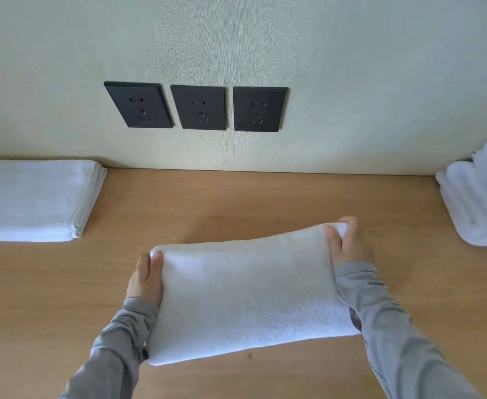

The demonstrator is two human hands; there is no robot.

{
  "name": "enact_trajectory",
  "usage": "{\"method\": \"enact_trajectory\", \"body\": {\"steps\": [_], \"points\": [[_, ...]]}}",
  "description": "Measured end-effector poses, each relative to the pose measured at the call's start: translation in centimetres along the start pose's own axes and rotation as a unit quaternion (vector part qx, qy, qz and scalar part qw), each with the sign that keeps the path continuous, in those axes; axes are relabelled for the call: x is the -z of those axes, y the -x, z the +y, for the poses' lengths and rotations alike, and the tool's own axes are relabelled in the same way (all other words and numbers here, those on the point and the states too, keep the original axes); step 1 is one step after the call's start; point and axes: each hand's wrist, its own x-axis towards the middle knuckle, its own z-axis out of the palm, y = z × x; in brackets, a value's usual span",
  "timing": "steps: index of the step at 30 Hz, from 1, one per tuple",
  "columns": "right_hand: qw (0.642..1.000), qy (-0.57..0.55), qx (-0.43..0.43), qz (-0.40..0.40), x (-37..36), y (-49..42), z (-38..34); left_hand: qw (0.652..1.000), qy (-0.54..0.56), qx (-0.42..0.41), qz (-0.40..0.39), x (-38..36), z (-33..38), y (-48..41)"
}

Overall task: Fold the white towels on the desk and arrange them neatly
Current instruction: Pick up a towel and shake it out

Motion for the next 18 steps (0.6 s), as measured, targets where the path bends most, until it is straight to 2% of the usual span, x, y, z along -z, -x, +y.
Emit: {"method": "enact_trajectory", "body": {"steps": [2, 7, 9, 10, 11, 13, 15, 17, 18], "points": [[1.0, 0.012, 0.013, 0.01, 0.2, -0.1, -0.3, 0.999, 0.032, 0.006, 0.004, 0.2, -0.1, 0.1], [0.986, 0.11, -0.066, -0.104, -1.0, -1.6, -1.0, 0.999, 0.026, 0.036, -0.019, 0.5, 1.3, 0.6], [0.983, 0.124, -0.081, -0.113, -1.4, -2.2, -1.3, 0.999, -0.03, 0.024, -0.017, 0.8, 2.4, 1.0], [0.98, 0.132, -0.087, -0.119, -1.5, -2.4, -1.5, 0.995, -0.099, 0.003, -0.001, 0.9, 3.1, 1.3], [0.977, 0.144, -0.09, -0.126, -1.7, -2.5, -1.7, 0.981, -0.189, -0.032, 0.032, 1.0, 4.1, 1.8], [0.971, 0.172, -0.094, -0.138, -1.7, -2.3, -2.4, 0.92, -0.342, -0.175, 0.081, 0.0, 7.0, 3.9], [0.968, 0.197, -0.076, -0.133, -1.0, -1.8, -3.1, 0.867, -0.393, -0.306, 0.019, -3.0, 9.2, 6.9], [0.975, 0.219, 0.019, -0.046, 0.3, -0.8, -3.9, 0.832, -0.438, -0.333, -0.067, -6.2, 9.4, 9.3], [0.975, 0.196, 0.097, 0.026, 0.8, 0.0, -4.4, 0.83, -0.452, -0.315, -0.08, -7.4, 8.8, 9.9]]}}
